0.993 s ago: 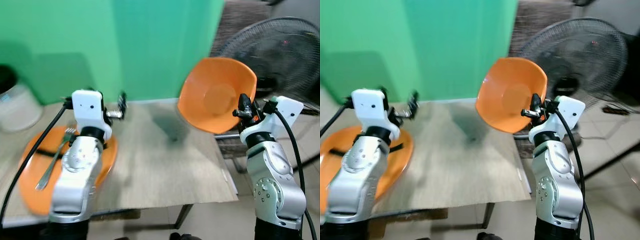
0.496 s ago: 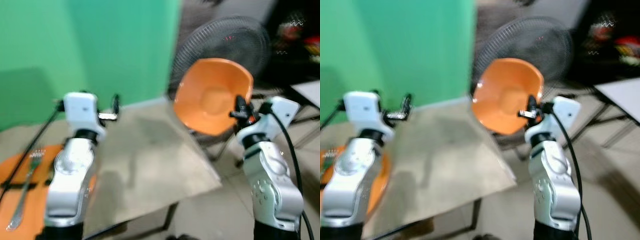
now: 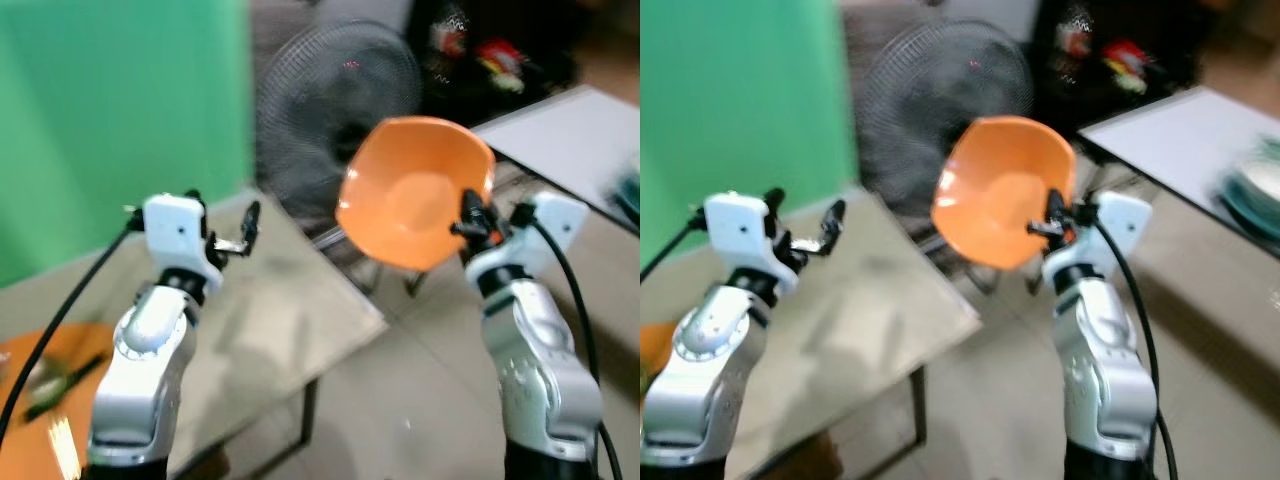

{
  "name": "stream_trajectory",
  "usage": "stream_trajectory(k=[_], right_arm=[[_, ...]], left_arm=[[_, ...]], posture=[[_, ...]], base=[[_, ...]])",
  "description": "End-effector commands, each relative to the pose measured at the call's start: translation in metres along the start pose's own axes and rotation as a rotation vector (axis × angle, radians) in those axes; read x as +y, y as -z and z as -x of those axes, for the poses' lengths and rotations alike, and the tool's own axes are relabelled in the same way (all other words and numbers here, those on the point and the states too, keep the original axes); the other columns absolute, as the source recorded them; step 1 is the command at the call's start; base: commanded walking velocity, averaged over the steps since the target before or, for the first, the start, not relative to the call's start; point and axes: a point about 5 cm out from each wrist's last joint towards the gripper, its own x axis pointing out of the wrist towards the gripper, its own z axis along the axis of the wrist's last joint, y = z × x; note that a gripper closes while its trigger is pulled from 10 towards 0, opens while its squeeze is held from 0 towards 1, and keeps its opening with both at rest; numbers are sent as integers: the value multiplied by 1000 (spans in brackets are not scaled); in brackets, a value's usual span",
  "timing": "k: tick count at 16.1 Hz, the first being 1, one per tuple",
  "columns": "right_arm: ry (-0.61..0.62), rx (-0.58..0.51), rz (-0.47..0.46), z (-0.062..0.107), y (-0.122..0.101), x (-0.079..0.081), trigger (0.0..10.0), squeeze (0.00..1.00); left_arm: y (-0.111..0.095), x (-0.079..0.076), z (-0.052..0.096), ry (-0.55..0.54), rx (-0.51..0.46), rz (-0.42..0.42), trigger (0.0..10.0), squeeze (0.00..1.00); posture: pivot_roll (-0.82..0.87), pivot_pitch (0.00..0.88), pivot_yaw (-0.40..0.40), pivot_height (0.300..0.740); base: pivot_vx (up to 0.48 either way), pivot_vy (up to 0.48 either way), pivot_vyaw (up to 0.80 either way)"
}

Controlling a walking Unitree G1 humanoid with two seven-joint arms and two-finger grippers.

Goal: Setting the table

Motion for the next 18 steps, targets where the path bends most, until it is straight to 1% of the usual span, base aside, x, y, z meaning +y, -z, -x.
stream_trajectory(k=[1, 3, 4, 5, 6, 7, 8, 9, 10, 11, 12, 14, 15, 16, 18], right_arm=[[25, -49, -2, 2, -9, -6, 10000, 0], [24, -47, -5, 3, -9, -6, 10000, 0], [23, -44, -3, 3, -8, -6, 10000, 0], [25, -40, 1, 4, -8, -7, 10000, 0], [29, -36, 4, 5, -6, -8, 10000, 0], [79, -38, 37, 6, -5, -16, 10000, 0], [116, -35, 50, 7, -6, -22, 10000, 0], [94, -16, 34, 11, -7, -23, 10000, 0], [75, -7, 32, 14, -9, -23, 10000, 0], [60, 2, 36, 15, -8, -23, 10000, 0], [52, 6, 36, 16, -8, -23, 10000, 0], [54, -7, 15, 15, -11, -23, 10000, 0], [62, -20, 20, 13, -15, -24, 10000, 0], [63, -26, 24, 12, -18, -25, 10000, 0], [52, -29, 36, 12, -21, -25, 10000, 0]], left_arm=[[3, -4, 0, 11, 56, 9, 10000, 0], [11, 1, 1, -11, 129, 30, 10000, 0], [15, 2, 2, 1, 164, 18, 10000, 0], [21, 2, 4, 11, 225, 4, 10000, 0], [19, -1, 3, 17, 208, 5, 10000, 0], [14, 0, -1, -17, 155, -32, 10000, 0], [11, -2, -4, 6, 136, -49, 10000, 0], [8, -4, -7, 3, 105, -47, 10000, 0], [6, -3, -9, -23, 87, -76, 10000, 0], [10, 0, -11, -59, 119, -115, 10000, 0], [10, 0, -12, -57, 119, -117, 10000, 0], [1, -3, -18, -40, 40, -71, 10000, 0], [-1, -8, -22, -4, 29, -54, 10000, 0], [-1, -12, -23, 28, 27, -35, 10000, 0], [-1, -15, -23, 48, 16, -22, 10000, 0]], posture=[[108, 0, -18, 740], [105, 0, -14, 740], [102, 0, -11, 740], [101, 0, -10, 740], [97, 0, -7, 740], [90, 0, -4, 740], [73, 0, 1, 740], [53, 0, 6, 740], [49, 0, 9, 740], [44, 0, 14, 740], [38, 0, 19, 740], [33, 0, 20, 740], [18, 0, 23, 740], [14, 0, 20, 740], [3, 0, 19, 740]], base=[[0, 0, -800], [0, 0, -800], [0, 0, -800], [0, 0, -800], [0, 0, -800], [0, 0, -800], [0, 0, -800], [0, 0, -800], [0, 0, -800], [0, 0, -800], [0, 0, -800], [0, 0, -800], [0, 0, -800], [0, 0, -800], [0, 0, -800]])
